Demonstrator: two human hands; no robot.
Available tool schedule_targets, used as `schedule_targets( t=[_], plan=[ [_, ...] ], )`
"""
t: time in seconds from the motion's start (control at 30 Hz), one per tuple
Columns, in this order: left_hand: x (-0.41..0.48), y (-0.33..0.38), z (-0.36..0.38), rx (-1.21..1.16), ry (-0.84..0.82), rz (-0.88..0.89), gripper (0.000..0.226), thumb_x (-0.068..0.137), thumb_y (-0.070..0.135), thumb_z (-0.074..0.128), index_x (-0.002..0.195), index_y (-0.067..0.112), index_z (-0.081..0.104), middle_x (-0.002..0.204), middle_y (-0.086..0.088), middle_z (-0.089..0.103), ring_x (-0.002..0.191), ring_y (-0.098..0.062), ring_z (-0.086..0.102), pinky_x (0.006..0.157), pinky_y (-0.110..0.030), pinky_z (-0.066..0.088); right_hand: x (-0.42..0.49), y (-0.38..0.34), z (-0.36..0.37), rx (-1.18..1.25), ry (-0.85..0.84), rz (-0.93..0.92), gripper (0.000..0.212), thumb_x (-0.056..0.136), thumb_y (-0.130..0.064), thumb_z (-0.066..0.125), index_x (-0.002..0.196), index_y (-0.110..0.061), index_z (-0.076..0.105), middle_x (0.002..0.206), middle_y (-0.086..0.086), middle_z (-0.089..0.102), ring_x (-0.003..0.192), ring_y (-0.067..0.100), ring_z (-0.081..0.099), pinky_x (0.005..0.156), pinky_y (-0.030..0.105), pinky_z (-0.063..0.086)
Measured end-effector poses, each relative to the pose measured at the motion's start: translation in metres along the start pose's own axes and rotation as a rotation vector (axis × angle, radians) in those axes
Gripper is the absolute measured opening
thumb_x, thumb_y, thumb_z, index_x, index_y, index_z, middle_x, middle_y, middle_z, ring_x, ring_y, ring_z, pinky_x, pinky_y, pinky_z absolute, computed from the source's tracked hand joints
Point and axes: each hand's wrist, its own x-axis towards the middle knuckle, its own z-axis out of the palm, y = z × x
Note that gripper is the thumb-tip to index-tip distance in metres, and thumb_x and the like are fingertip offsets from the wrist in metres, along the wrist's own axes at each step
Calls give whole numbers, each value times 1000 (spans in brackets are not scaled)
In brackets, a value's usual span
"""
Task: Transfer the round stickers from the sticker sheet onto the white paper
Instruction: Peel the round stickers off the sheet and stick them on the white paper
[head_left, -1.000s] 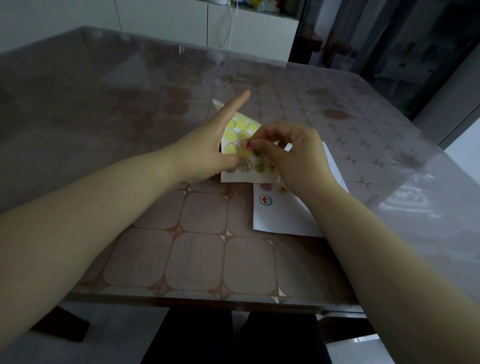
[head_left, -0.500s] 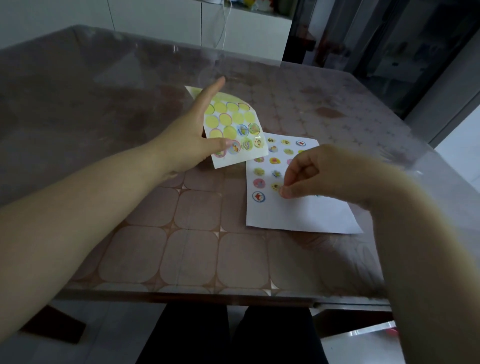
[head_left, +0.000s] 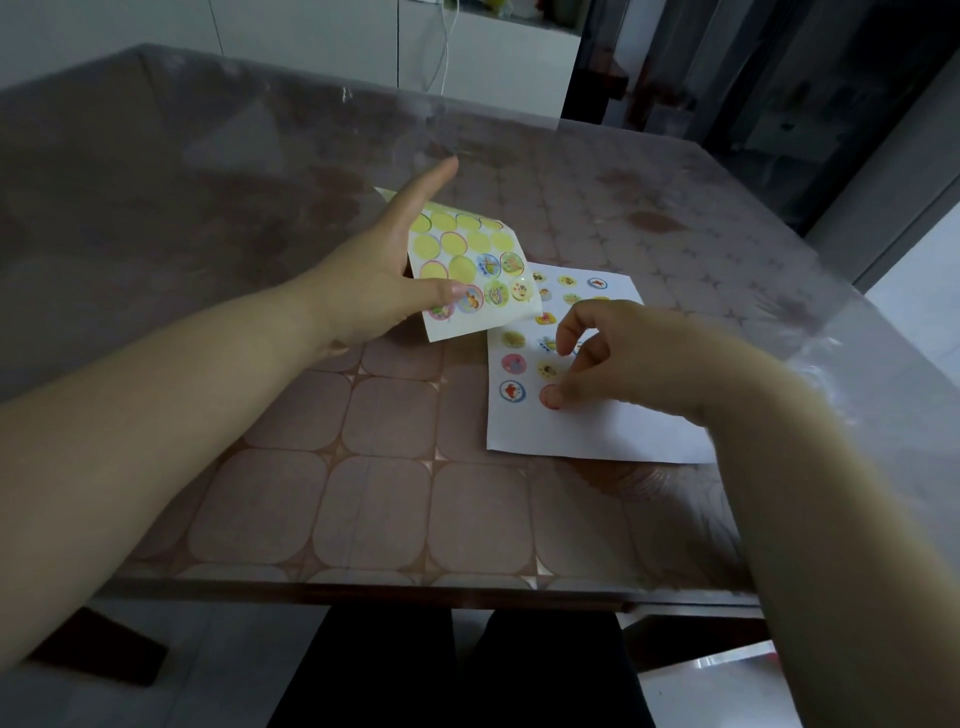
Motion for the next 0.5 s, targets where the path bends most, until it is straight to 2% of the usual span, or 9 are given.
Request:
schedule_targets(
  t=[0.1,0.2,0.27,0.33,0.4,0.5],
  plan=[
    [0,0,-1,-16,2,2,89,79,-6,63,140,39,18,124,6,54,108,-12,61,99,-39,45,2,-2,1,-28,-11,13,31,70,-33,78,83,-30,50,85,-5,55,78,16,52,67,29,42],
    [0,2,-1,-35,-11,11,89,79,-7,63,141,38,18,127,3,53,109,-13,61,98,-39,46,5,-5,-2,-152,-8,38,38,66,-41,78,86,-30,47,90,-7,51,73,13,50,58,25,39],
    [0,2,-1,-41,-27,19,89,79,-7,62,141,39,18,123,0,57,106,-13,62,96,-38,48,8,-6,-8,-291,15,75,56,59,-52,78,95,-22,48,97,-7,53,73,10,50,58,24,38],
    [-1,3,-1,-53,-44,19,89,79,-6,63,140,40,18,121,-1,59,106,-15,63,95,-39,48,11,-6,-12,-388,5,110,74,54,-61,75,101,-9,52,106,3,60,72,13,50,63,27,35],
    [-2,3,-2,-65,-51,21,90,78,-4,65,140,41,19,123,0,57,109,-15,61,97,-41,46,14,-6,-13,-447,-12,106,72,53,-66,73,88,-7,50,101,8,62,68,15,43,60,28,30],
    [-3,3,-2,-71,-41,26,90,73,3,68,138,43,21,128,6,52,112,-14,59,99,-41,45,15,-7,-20,-501,-10,62,64,55,-69,68,77,-13,46,83,1,54,62,13,37,57,28,27]
  ],
)
